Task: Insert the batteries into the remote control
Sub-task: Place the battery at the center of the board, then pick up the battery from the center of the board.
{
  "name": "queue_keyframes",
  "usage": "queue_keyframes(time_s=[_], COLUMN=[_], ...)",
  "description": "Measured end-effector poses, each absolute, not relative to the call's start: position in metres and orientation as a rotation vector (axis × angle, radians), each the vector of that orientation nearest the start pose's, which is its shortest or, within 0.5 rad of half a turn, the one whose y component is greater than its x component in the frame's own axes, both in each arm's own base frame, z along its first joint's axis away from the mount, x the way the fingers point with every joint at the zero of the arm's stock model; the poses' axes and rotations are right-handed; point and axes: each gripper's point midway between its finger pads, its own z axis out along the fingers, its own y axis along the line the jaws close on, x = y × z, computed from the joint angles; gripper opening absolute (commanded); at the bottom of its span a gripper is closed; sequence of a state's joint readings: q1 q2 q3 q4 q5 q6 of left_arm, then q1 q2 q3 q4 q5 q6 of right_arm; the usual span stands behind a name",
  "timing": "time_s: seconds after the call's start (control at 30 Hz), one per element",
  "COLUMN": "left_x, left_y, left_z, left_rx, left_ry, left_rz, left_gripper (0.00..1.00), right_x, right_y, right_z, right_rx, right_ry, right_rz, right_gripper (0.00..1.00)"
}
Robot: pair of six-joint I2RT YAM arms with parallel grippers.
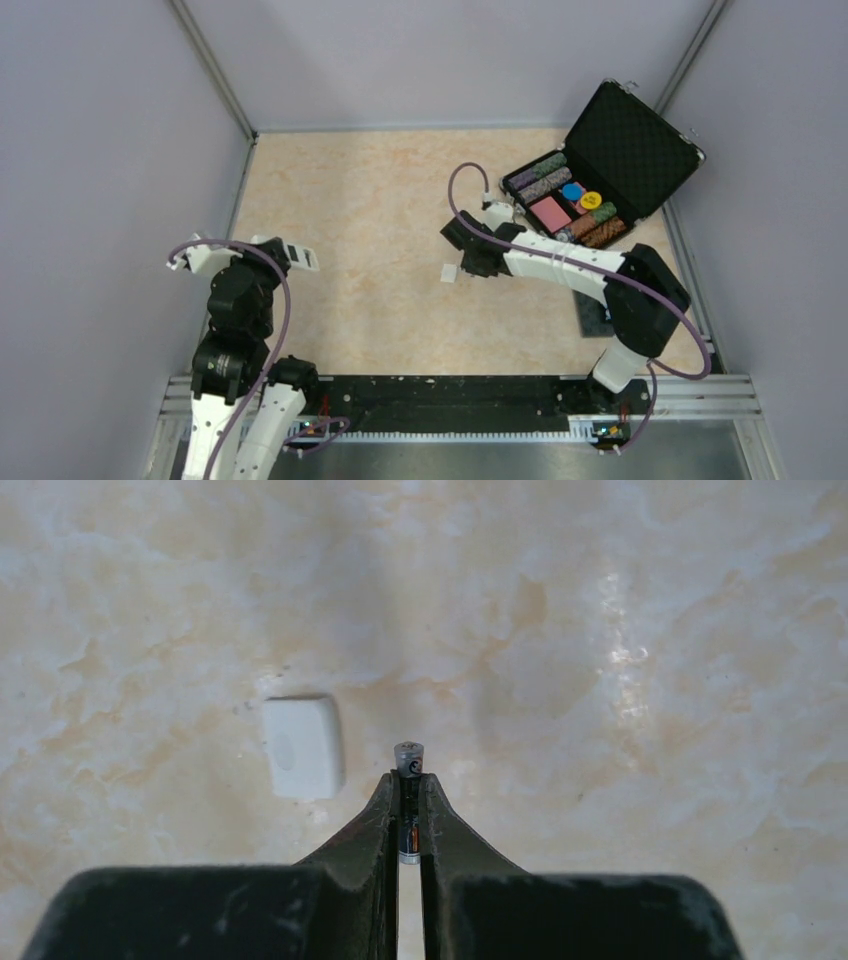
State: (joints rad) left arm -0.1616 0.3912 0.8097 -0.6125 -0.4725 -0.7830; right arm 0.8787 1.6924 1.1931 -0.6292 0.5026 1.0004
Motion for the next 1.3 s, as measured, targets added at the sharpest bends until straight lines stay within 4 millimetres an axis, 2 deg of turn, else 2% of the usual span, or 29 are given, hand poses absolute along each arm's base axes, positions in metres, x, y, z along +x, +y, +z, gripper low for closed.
queue_keyframes(time_s=[0.23, 0.37, 0.43, 0.57, 0.67, 0.77, 0.87, 1.0, 1.1, 1.2, 1.3], left_x=[0.227, 0.231, 0.232, 0.233, 0.234, 0.235, 0.237, 0.238, 0.239, 0.239, 0.240], left_y=[-0.009, -0.019, -0.023, -0.029, -0.035, -0.041, -0.046, -0.053, -0.053, -0.049, -0.041], left_z=[0.271, 0.266, 0.264, 0.261, 0.261, 0.262, 0.261, 0.258, 0.258, 0.258, 0.257], left_rx=[-0.760, -0.726, -0.715, -0.694, -0.672, -0.641, -0.609, -0.577, -0.570, -0.582, -0.612], left_ry=[1.622, 1.643, 1.653, 1.667, 1.671, 1.674, 1.679, 1.688, 1.684, 1.678, 1.669], left_rz=[-0.391, -0.440, -0.457, -0.485, -0.511, -0.541, -0.565, -0.591, -0.588, -0.567, -0.529], left_gripper=[0.00, 0.00, 0.00, 0.00, 0.00, 0.00, 0.00, 0.00, 0.00, 0.00, 0.00], right_x=[0.262, 0.246, 0.245, 0.245, 0.245, 0.248, 0.256, 0.272, 0.283, 0.284, 0.283], right_y=[0.207, 0.188, 0.187, 0.191, 0.192, 0.190, 0.192, 0.206, 0.219, 0.224, 0.221], right_z=[0.043, 0.022, 0.020, 0.020, 0.021, 0.033, 0.058, 0.095, 0.116, 0.118, 0.102], right_rx=[0.618, 0.801, 0.865, 0.935, 0.931, 0.875, 0.735, 0.335, -0.072, -0.440, -0.734], right_ry=[2.510, 2.548, 2.549, 2.553, 2.560, 2.552, 2.530, 2.522, 2.497, 2.480, 2.480], right_rz=[0.010, -0.015, -0.004, 0.032, 0.036, 0.047, 0.116, 0.222, 0.247, 0.212, 0.139], right_gripper=[0.04, 0.13, 0.22, 0.32, 0.39, 0.49, 0.49, 0.50, 0.52, 0.60, 0.61])
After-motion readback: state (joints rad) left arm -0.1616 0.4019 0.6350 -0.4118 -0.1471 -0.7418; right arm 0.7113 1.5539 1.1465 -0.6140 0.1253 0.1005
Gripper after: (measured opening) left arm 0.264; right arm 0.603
